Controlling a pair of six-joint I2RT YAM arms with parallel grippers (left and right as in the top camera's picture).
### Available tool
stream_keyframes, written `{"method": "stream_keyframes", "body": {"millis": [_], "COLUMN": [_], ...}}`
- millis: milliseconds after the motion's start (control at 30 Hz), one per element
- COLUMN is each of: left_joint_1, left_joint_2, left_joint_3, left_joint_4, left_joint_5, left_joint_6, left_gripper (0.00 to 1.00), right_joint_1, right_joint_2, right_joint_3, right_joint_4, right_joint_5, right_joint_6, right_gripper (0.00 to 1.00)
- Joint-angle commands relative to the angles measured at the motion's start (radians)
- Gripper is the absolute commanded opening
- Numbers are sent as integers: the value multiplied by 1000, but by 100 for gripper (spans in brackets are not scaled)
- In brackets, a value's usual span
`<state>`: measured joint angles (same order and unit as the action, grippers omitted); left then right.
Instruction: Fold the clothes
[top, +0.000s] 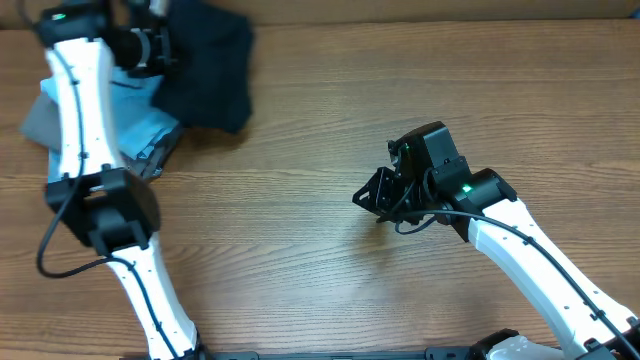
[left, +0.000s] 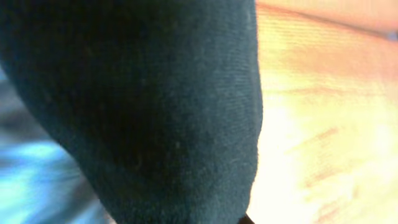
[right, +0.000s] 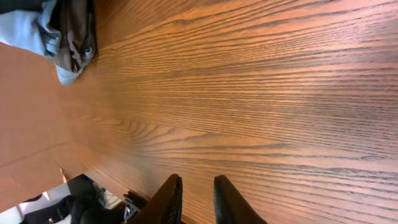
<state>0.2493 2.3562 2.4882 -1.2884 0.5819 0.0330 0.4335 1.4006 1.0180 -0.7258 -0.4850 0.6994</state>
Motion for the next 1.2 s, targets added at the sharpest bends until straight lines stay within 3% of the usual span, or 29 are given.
{"method": "stream_keyframes", "body": {"millis": [0, 200, 467, 500, 567, 633, 733, 867, 1033, 1167], "left_joint_1": [89, 238, 346, 348, 351, 351, 359, 418, 490, 471], "left_joint_2": [-32, -32, -32, -32, -32, -32, -35, -64, -182, -291], "left_joint_3": [23, 23, 21, 19, 19, 19, 21, 42, 61, 61], "left_joint_4": [18, -26, 5, 13, 16, -7, -40, -80, -62, -46], "left_joint_5": [4, 76, -69, -69, -69, -69, -73, -48, 71, 128], "left_joint_6": [-108, -134, -107, -107, -103, -75, -5, -7, -6, 47], "left_gripper": [4, 4, 6, 17, 49, 94, 97, 100, 100, 100], "right_joint_1": [-4, -4, -4, -4, -4, -4, -4, -4, -4, -4], "right_joint_2": [-8, -8, -8, -8, -8, -8, -8, -8, -8, -8], "right_joint_3": [-2, -2, -2, -2, -2, -2, -2, -2, -2, -2], "right_joint_4": [4, -2, -6, -7, -10, -18, -38, -51, -42, -40], "right_joint_5": [14, 22, 40, 40, 40, 40, 40, 40, 59, 93], "right_joint_6": [-20, -19, -20, -20, -20, -20, -20, -20, -19, -19], "right_gripper": [21, 20, 20, 20, 20, 20, 20, 20, 20, 21]}}
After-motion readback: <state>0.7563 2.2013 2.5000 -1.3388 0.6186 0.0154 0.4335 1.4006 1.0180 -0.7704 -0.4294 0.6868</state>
